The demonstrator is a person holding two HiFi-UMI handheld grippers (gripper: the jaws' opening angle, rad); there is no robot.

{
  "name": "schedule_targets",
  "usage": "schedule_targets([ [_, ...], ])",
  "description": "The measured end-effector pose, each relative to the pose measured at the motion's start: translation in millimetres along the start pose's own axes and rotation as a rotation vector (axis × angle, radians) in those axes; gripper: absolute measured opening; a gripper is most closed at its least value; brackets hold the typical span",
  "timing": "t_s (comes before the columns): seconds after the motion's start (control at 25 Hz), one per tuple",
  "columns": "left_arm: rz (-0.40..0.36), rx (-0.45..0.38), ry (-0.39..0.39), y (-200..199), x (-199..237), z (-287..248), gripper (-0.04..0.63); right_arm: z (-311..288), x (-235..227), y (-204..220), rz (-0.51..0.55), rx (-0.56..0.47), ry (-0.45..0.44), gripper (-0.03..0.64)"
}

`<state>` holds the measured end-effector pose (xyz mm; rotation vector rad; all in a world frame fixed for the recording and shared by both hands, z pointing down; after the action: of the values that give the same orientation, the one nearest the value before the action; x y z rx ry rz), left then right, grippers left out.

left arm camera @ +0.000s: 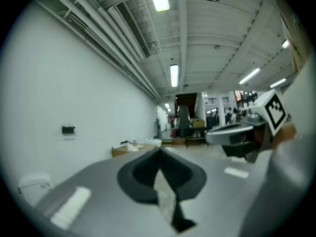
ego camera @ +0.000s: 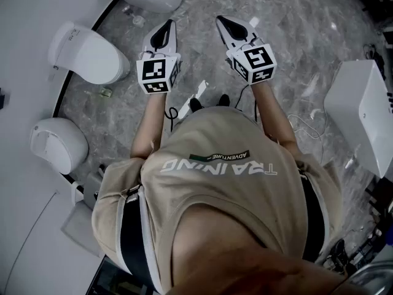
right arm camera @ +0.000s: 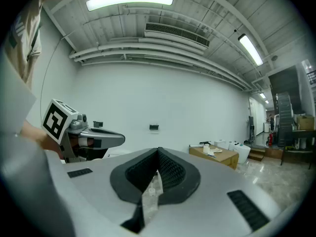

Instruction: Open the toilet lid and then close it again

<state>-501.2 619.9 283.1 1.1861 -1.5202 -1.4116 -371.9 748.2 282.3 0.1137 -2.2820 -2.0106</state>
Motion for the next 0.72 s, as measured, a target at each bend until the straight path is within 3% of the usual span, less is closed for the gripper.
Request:
schedule_targets([
  [0.32,0.011,0.008,0.001,7.5,9.5,-17.5,0.003,-15.4,-13.8,2.6,-0.013,-0.002,0.016,0.011],
  [0.72,0.036,0.030,0.066,22.0,22.0,-51.1,0.002,-35.4,-29.8,26.0,-0.034,0.083,0.092,0.011],
])
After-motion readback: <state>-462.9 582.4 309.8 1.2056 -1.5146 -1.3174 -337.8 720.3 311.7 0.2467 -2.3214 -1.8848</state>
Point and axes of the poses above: the fingertips, and each gripper's own axes: z backward along the fingers, x to its left, y out of its underside, the point moved 6 cm from there along z, backward along the fingers
